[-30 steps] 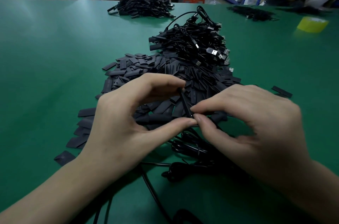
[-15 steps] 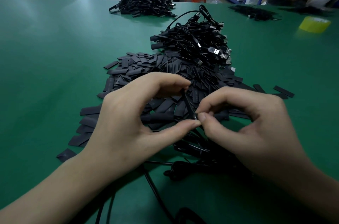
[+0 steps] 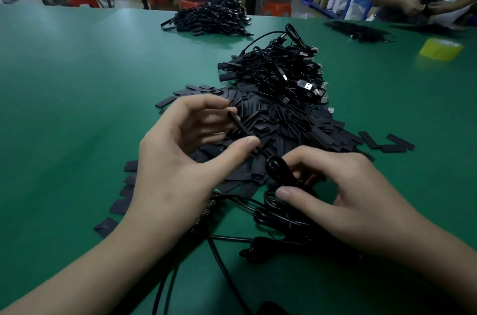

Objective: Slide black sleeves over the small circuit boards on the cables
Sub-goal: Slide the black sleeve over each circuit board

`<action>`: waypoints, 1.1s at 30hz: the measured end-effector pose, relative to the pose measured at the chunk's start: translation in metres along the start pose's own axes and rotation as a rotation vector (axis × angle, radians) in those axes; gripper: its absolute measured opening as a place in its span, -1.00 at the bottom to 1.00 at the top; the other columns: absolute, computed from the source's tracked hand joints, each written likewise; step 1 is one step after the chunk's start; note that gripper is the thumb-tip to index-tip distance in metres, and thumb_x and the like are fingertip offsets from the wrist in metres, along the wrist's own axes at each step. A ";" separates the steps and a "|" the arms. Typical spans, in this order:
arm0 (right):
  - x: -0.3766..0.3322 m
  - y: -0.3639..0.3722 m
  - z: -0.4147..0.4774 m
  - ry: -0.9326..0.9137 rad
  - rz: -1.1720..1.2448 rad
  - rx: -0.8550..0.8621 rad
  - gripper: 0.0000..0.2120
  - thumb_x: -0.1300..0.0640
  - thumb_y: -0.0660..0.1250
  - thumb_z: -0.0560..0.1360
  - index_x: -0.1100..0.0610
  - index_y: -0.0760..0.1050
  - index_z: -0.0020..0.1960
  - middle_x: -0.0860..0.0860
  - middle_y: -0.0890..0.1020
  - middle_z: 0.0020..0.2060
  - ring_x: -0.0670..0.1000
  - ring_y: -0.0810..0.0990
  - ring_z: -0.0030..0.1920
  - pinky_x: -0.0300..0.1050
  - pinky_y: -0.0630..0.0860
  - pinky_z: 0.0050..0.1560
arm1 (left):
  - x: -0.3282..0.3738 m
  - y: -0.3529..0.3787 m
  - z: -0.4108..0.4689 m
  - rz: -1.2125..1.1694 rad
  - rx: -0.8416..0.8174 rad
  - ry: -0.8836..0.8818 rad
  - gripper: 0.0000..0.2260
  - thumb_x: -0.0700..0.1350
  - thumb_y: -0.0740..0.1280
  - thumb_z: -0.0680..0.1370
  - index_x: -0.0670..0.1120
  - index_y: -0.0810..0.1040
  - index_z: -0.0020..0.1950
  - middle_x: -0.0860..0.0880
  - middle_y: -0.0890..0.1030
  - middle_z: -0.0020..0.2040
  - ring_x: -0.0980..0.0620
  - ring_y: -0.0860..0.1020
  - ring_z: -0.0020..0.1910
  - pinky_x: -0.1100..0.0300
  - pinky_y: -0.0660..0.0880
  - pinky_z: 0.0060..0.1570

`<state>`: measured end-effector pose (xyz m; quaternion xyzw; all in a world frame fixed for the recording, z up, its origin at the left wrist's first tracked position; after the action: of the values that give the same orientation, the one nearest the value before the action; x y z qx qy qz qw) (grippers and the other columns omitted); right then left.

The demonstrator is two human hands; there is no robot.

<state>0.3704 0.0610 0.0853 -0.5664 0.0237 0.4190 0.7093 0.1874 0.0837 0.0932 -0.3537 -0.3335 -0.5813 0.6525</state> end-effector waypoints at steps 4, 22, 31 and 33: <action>0.006 -0.023 0.007 0.030 -0.088 0.121 -0.89 -0.14 0.36 0.54 -0.16 0.55 0.02 -0.26 0.65 -0.20 -0.17 0.64 -0.17 -0.27 0.50 -0.20 | -0.008 -0.005 0.003 0.133 -0.035 -0.040 -0.46 0.14 0.56 0.39 0.13 0.53 0.33 0.15 0.69 0.14 0.18 0.63 0.18 0.22 0.56 0.20; 0.045 -0.104 0.227 0.162 -0.703 0.144 -0.63 -0.05 0.35 0.62 0.15 0.55 0.31 0.18 0.57 0.24 0.18 0.54 0.23 0.09 0.46 0.24 | -0.022 -0.007 0.010 0.903 -0.690 -0.080 -0.53 0.51 0.13 0.35 0.31 0.64 0.01 0.29 0.58 -0.10 0.27 0.55 -0.11 0.15 0.56 -0.07; -0.017 0.007 0.070 0.136 -0.094 -0.209 -0.79 -0.21 0.32 0.48 -0.16 0.68 -0.10 -0.29 0.68 -0.20 -0.33 0.61 -0.12 -0.46 0.47 -0.07 | -0.029 0.001 -0.002 0.941 -0.870 -0.067 -0.49 0.53 0.33 0.22 0.35 0.58 0.08 0.32 0.44 -0.03 0.39 0.42 0.01 0.37 0.39 -0.07; -0.018 0.019 0.048 0.186 -0.054 -0.249 -0.71 -0.29 0.28 0.44 -0.15 0.68 -0.12 -0.27 0.69 -0.20 -0.30 0.62 -0.15 -0.34 0.51 -0.09 | -0.029 0.002 -0.003 0.924 -0.865 -0.054 -0.52 0.50 0.35 0.23 0.30 0.59 0.03 0.31 0.44 -0.01 0.37 0.42 0.03 0.37 0.37 -0.09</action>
<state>0.3257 0.0903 0.0964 -0.6868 0.0220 0.3451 0.6393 0.1870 0.0968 0.0666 -0.7076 0.1025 -0.3125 0.6254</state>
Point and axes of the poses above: each hand's wrist, its own z-axis towards the middle knuckle, its own y-axis out of the palm, x = y × z, the point moved 9 cm from there along z, towards the middle knuckle
